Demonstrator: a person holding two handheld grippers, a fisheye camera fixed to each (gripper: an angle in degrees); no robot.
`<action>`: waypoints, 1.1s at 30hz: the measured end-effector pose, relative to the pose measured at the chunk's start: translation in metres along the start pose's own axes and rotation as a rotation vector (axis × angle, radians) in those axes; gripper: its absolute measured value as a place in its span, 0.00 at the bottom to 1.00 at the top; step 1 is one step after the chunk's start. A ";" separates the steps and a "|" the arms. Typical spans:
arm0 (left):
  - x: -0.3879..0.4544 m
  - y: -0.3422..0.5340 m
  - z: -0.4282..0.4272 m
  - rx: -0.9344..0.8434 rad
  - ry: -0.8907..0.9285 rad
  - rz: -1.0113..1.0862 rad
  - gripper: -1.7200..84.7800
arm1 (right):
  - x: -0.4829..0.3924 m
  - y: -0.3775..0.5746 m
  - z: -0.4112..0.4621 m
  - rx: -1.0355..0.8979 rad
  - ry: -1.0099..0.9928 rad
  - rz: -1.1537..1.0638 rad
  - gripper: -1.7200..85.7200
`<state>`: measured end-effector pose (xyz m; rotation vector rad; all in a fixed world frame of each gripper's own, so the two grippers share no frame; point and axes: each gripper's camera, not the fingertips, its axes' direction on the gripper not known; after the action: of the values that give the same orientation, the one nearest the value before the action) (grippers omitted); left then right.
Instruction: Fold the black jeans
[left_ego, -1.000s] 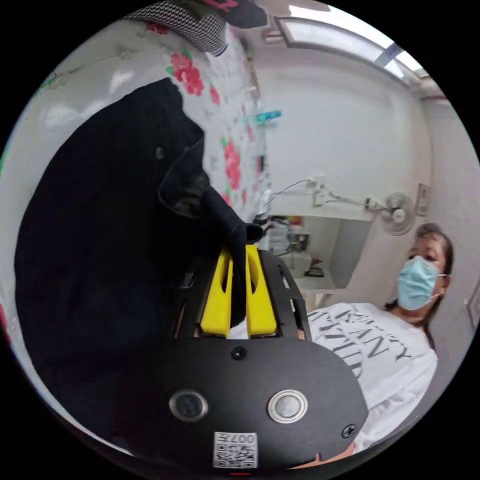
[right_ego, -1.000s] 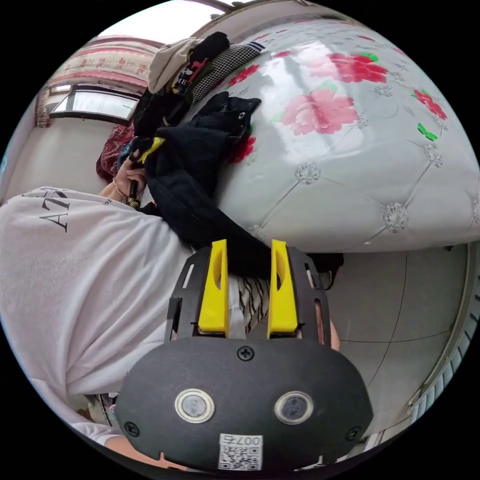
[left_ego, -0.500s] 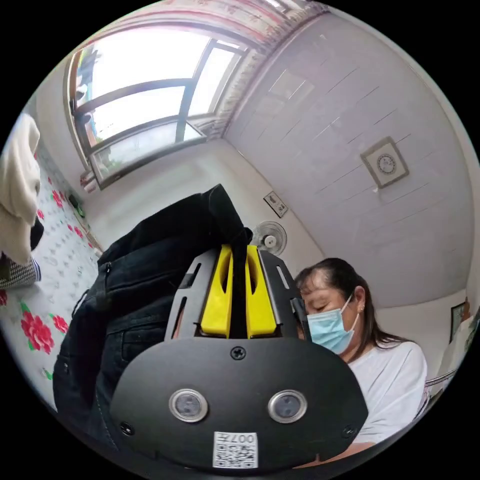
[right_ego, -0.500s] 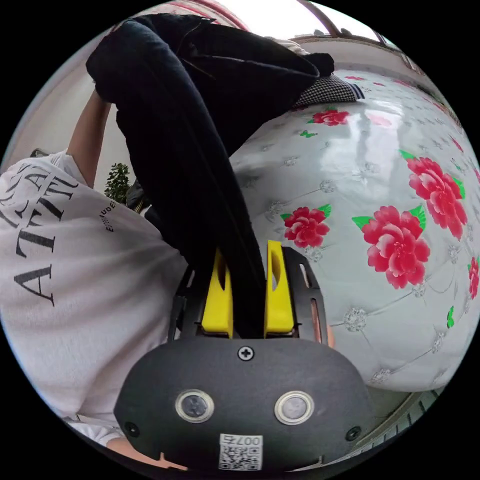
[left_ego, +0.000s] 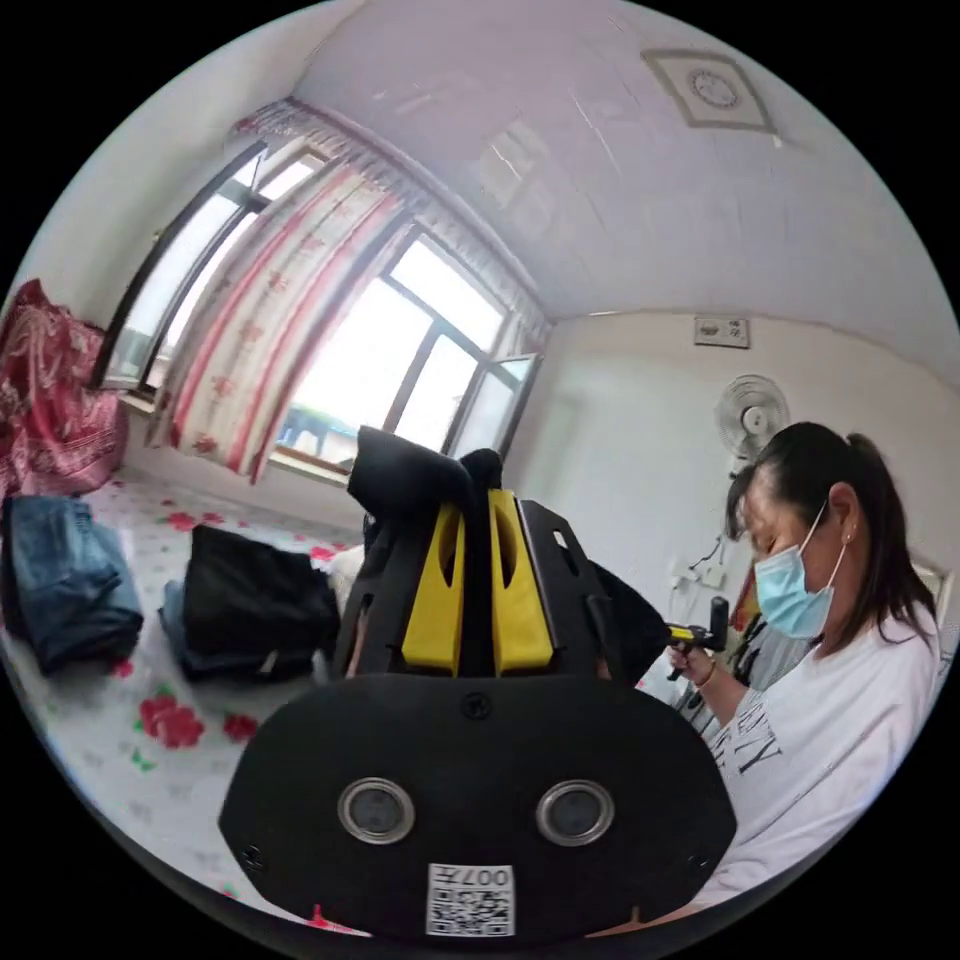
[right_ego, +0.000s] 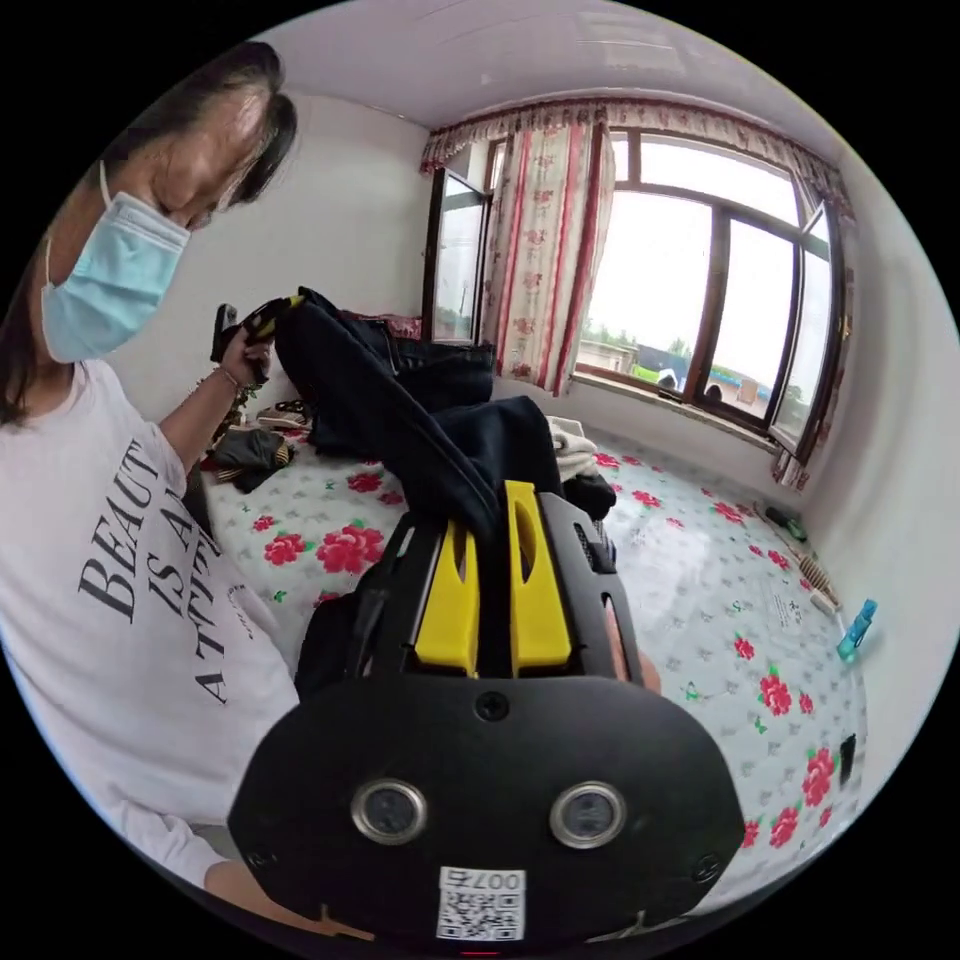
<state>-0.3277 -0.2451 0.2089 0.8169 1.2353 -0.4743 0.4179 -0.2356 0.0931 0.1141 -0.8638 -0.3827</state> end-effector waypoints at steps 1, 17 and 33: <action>-0.015 0.039 -0.024 -0.072 -0.129 -0.060 0.05 | -0.016 0.015 0.032 -0.051 -0.060 0.014 0.12; -0.089 0.324 -0.084 -0.509 -0.683 -0.795 0.02 | -0.039 0.156 0.235 -0.556 -0.362 0.598 0.11; -0.058 0.314 -0.021 -0.589 -0.787 -0.764 0.01 | 0.011 0.170 0.318 -0.891 0.174 0.650 0.07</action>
<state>-0.1330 -0.0351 0.3520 -0.3751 0.8140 -0.8787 0.2310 -0.0642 0.3502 -0.9251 -0.4570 -0.1111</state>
